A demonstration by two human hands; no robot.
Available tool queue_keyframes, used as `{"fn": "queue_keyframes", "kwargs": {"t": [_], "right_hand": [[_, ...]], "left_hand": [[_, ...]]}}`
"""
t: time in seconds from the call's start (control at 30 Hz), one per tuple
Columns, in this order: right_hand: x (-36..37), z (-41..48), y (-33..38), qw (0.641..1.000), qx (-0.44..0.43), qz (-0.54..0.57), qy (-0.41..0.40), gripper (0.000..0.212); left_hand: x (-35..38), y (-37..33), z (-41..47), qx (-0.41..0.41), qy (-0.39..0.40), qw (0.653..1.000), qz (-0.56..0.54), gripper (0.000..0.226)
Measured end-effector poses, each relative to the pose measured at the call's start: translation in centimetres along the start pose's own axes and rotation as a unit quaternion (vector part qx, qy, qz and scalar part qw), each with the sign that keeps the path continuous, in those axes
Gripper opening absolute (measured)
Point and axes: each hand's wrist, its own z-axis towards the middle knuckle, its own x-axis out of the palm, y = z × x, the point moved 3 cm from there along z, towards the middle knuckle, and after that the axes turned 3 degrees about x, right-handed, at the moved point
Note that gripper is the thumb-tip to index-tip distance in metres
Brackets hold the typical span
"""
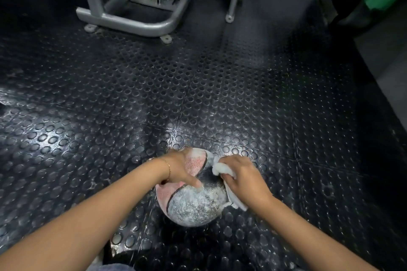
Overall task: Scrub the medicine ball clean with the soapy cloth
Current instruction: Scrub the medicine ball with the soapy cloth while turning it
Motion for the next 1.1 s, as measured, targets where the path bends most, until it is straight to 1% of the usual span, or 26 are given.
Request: {"fn": "queue_keyframes", "kwargs": {"t": [0.1, 0.17, 0.27, 0.3, 0.37, 0.43, 0.47, 0.53, 0.6, 0.67, 0.77, 0.83, 0.93, 0.97, 1.03, 1.1], "right_hand": [[0.3, -0.2, 1.0, 0.998, -0.049, -0.041, -0.016, 0.028], [0.4, -0.3, 1.1, 0.997, -0.065, -0.042, -0.027, 0.026], [0.0, 0.4, 0.3, 0.999, 0.000, -0.001, -0.050, 0.021], [-0.1, 0.5, 0.3, 0.999, 0.007, -0.002, -0.054, 0.020], [0.1, 0.5, 1.1, 0.999, -0.013, -0.003, -0.046, 0.020], [0.3, 0.4, 1.4, 0.999, -0.023, 0.011, -0.033, 0.021], [0.3, 0.5, 1.1, 0.999, -0.005, 0.023, -0.030, 0.023], [0.3, 0.8, 0.1, 0.996, 0.064, 0.060, -0.020, 0.027], [0.3, 1.0, -0.2, 0.990, 0.112, 0.090, 0.014, 0.029], [0.5, 0.6, 0.3, 0.989, 0.098, 0.103, 0.043, 0.031], [0.7, -0.3, 1.1, 0.993, 0.070, 0.079, 0.061, 0.039], [0.7, -0.1, 0.6, 0.988, 0.100, 0.106, 0.051, 0.041], [0.8, 0.7, -0.5, 0.980, 0.142, 0.135, 0.037, 0.035], [0.7, 0.8, -0.5, 0.982, 0.134, 0.128, 0.037, 0.032], [0.5, 0.4, 0.1, 0.990, 0.090, 0.107, 0.025, 0.027], [0.5, 0.1, 0.5, 0.994, 0.058, 0.086, 0.021, 0.027]], "left_hand": [[0.0, 0.5, 0.1, 0.010, 0.000, 1.000, -0.028, 0.112], [0.0, 0.7, 0.0, 0.008, 0.007, 0.999, -0.038, 0.112], [0.1, 0.3, -0.4, 0.005, -0.009, 0.999, -0.050, 0.106], [0.1, 0.1, -0.4, 0.001, -0.014, 0.998, -0.058, 0.105], [0.3, 0.0, -0.2, -0.012, -0.023, 0.998, -0.061, 0.105], [0.4, 0.1, 0.1, -0.035, -0.028, 0.996, -0.073, 0.111], [0.4, 0.3, 0.3, -0.049, -0.027, 0.995, -0.082, 0.115], [0.4, 0.2, 0.3, -0.074, -0.021, 0.993, -0.089, 0.120], [0.2, -0.3, -0.2, -0.085, -0.027, 0.993, -0.081, 0.120], [0.0, -0.5, -0.3, -0.054, -0.044, 0.994, -0.083, 0.120], [0.3, 0.2, -0.5, -0.004, -0.018, 0.997, -0.080, 0.113], [0.7, 0.8, -0.6, 0.000, -0.010, 0.995, -0.101, 0.112], [1.3, 0.8, -1.1, -0.004, -0.045, 0.990, -0.132, 0.110], [1.4, 0.6, -1.2, -0.005, -0.051, 0.990, -0.132, 0.109], [1.6, 0.5, -1.1, -0.004, -0.052, 0.990, -0.134, 0.109], [1.6, 0.5, -1.0, -0.002, -0.050, 0.990, -0.132, 0.109]]}}
